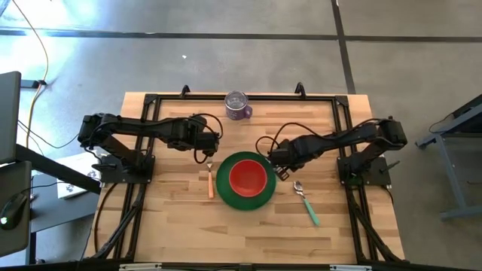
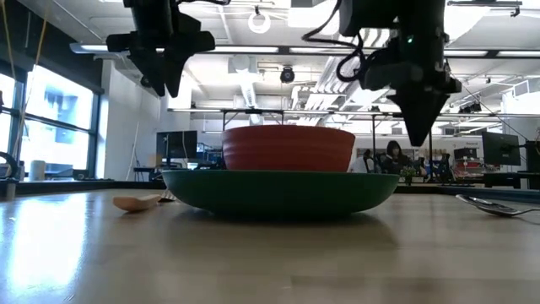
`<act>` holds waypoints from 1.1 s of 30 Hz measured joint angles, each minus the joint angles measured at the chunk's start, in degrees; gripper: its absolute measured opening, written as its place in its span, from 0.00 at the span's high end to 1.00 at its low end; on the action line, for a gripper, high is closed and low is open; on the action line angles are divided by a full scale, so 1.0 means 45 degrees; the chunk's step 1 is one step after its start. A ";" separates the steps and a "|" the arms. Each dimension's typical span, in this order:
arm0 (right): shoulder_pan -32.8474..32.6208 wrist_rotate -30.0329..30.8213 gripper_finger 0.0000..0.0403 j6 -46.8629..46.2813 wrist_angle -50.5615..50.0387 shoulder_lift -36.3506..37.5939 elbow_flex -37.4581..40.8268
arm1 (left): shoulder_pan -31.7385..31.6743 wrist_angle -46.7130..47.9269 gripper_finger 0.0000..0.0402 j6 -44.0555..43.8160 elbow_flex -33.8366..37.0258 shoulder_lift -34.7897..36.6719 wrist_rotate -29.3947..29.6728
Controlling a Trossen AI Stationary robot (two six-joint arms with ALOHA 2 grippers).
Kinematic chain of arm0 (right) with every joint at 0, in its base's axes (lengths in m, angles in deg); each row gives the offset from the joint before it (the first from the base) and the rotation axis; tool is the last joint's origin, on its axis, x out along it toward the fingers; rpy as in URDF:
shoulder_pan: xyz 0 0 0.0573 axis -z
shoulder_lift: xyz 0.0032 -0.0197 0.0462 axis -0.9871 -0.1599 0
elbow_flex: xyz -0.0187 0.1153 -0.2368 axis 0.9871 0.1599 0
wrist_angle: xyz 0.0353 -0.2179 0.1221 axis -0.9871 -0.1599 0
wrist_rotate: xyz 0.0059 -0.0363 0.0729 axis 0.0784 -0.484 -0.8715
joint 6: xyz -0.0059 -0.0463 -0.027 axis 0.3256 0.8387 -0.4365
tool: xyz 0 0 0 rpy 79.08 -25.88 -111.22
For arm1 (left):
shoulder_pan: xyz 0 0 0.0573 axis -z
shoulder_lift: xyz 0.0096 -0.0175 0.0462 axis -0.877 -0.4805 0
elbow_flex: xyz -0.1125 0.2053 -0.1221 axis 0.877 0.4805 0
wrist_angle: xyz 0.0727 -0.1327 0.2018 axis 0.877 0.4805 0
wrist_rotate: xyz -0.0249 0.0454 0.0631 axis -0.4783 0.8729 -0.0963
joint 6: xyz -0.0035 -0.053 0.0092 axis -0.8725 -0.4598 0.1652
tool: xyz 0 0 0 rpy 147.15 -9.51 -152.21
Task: Set table place
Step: Put the blue spoon into the orange bowl on the green plate
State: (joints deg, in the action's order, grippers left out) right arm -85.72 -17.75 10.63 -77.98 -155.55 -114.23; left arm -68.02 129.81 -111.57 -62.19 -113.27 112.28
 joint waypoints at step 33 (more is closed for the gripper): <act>-0.6715 -0.3086 0.82 -1.1149 0.0218 0.1602 0.0000 | 0.0000 -0.1821 0.67 0.3884 0.0000 0.0000 -0.0072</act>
State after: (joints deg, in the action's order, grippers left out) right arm -115.94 -31.64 -39.54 -77.01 -148.34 -114.23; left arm -68.02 121.61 -94.09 -62.19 -113.27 111.95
